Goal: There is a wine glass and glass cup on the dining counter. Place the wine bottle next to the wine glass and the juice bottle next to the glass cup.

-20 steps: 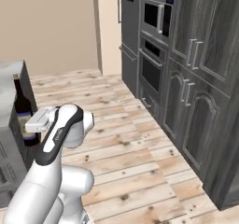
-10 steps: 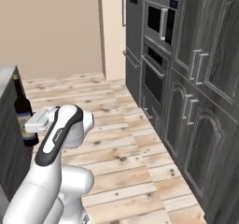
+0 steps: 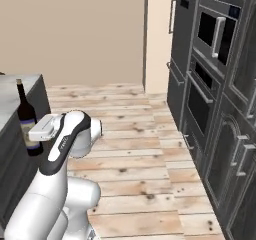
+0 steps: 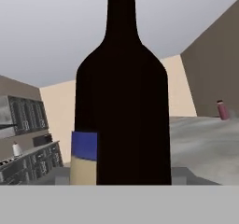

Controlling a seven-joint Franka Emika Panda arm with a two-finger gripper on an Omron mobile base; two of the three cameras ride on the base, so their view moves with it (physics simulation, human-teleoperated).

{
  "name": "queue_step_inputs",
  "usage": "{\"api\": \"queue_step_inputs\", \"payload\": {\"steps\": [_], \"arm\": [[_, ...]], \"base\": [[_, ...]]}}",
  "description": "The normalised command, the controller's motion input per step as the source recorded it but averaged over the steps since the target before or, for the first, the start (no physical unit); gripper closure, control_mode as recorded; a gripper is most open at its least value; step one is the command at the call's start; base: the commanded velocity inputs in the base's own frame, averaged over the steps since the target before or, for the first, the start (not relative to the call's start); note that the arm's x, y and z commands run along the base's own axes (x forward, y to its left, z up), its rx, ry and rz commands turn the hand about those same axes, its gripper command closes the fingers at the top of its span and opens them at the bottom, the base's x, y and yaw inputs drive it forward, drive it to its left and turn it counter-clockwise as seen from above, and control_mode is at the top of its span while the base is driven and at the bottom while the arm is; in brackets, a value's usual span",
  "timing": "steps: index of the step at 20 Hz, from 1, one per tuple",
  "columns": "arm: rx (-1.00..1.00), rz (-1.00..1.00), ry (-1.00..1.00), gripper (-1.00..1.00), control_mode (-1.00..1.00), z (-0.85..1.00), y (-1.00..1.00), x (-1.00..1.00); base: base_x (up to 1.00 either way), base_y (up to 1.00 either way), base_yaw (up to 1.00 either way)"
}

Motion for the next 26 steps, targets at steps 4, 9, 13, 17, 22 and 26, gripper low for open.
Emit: {"api": "queue_step_inputs", "payload": {"steps": [4,9,13,17,22,26], "arm": [[0.0,0.0,0.0,1.0,1.0,0.0,0.0,0.0],[0.0,0.0,0.0,1.0,1.0,0.0,0.0,0.0],[0.0,0.0,0.0,1.0,1.0,0.0,0.0,0.0],[0.0,0.0,0.0,1.0,1.0,0.0,0.0,0.0],[0.0,0.0,0.0,1.0,1.0,0.0,0.0,0.0],[0.0,0.0,0.0,1.0,1.0,0.0,0.0,0.0]], "base": [[0.83,-0.11,0.33],[0.85,-0.2,0.23],[0.86,-0.22,0.19],[0.86,-0.23,0.19],[0.86,-0.23,0.19],[0.84,-0.23,0.2]]}}
